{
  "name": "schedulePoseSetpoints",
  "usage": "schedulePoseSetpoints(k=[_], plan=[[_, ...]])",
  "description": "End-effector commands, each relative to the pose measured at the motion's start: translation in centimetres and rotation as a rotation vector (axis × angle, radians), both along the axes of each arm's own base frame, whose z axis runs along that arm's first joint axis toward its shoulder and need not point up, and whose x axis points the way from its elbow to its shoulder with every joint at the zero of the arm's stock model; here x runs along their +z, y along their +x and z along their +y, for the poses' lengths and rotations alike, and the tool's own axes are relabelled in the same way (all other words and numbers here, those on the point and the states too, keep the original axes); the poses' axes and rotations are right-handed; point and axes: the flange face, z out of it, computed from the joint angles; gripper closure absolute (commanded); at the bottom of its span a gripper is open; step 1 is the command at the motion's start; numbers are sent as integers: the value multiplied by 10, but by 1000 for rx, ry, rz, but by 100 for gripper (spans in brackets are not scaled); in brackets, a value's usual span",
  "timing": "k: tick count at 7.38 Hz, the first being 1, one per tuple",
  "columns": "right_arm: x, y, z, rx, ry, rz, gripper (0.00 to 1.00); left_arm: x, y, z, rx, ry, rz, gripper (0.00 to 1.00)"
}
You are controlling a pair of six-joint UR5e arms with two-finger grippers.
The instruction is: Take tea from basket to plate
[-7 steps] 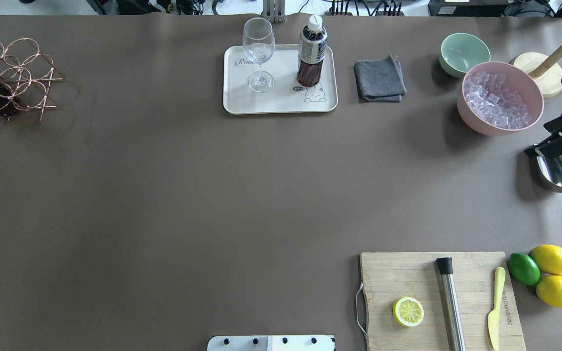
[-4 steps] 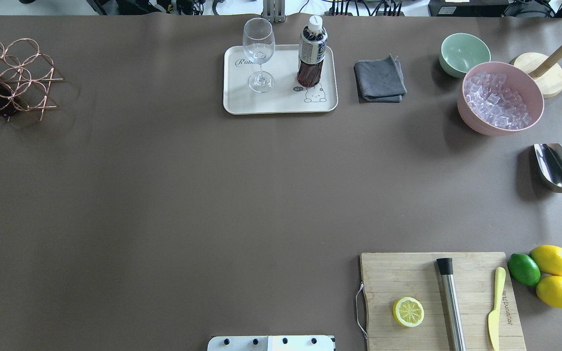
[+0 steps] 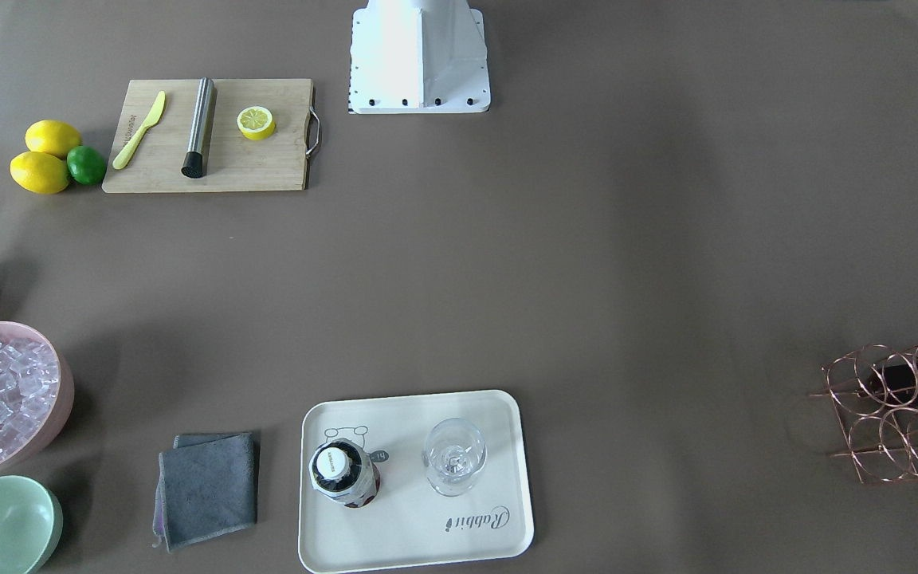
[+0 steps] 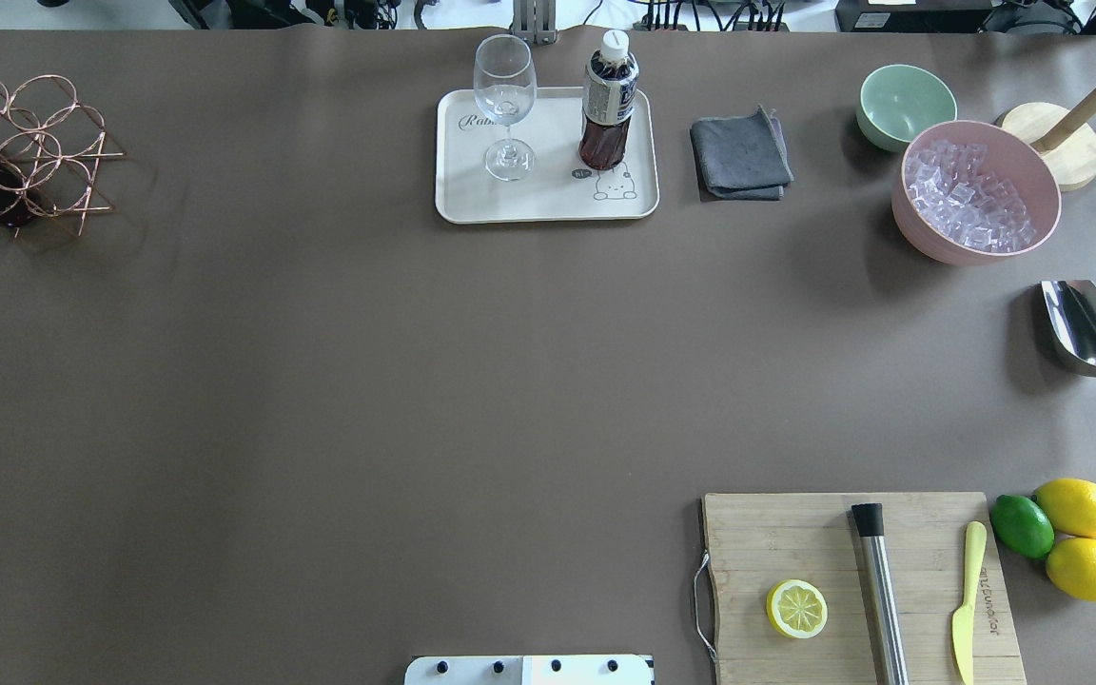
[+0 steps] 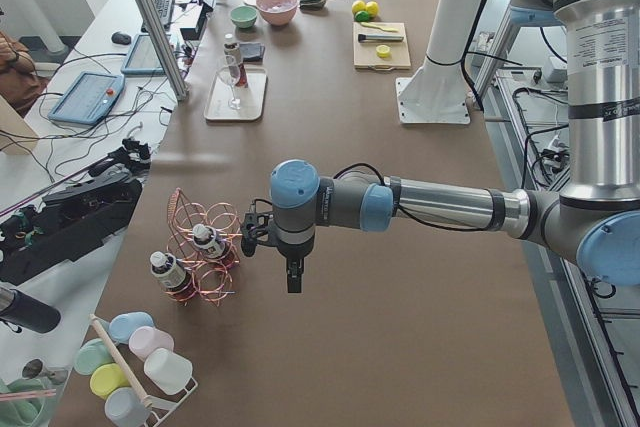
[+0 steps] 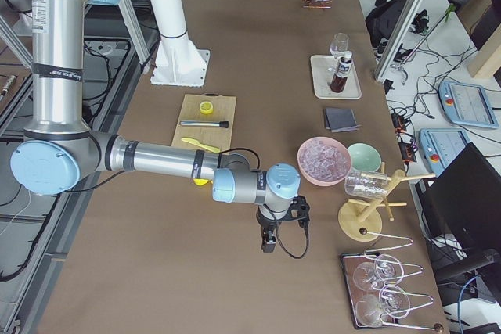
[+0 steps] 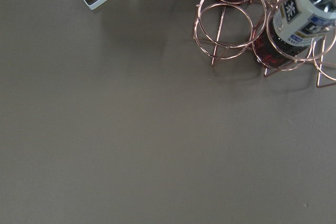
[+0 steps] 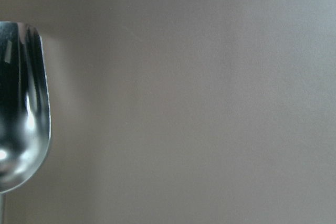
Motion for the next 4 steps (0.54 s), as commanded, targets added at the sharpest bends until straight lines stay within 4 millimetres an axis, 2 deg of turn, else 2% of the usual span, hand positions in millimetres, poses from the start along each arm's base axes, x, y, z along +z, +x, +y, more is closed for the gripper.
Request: schedulePoseSetpoints(k=[1, 2, 3, 4], plan=[[-37, 6, -59, 25, -82, 22, 0, 2, 0, 2, -1, 7, 2, 2], [-38, 11, -59, 37, -80, 15, 0, 0, 0, 2, -2, 7, 5, 2], [-41, 26, -54, 66, -68, 8, 0, 1, 4, 3, 4, -3, 60, 2], [-46, 27, -56, 66, -56, 13, 0, -1, 6, 3, 6, -3, 81, 2]])
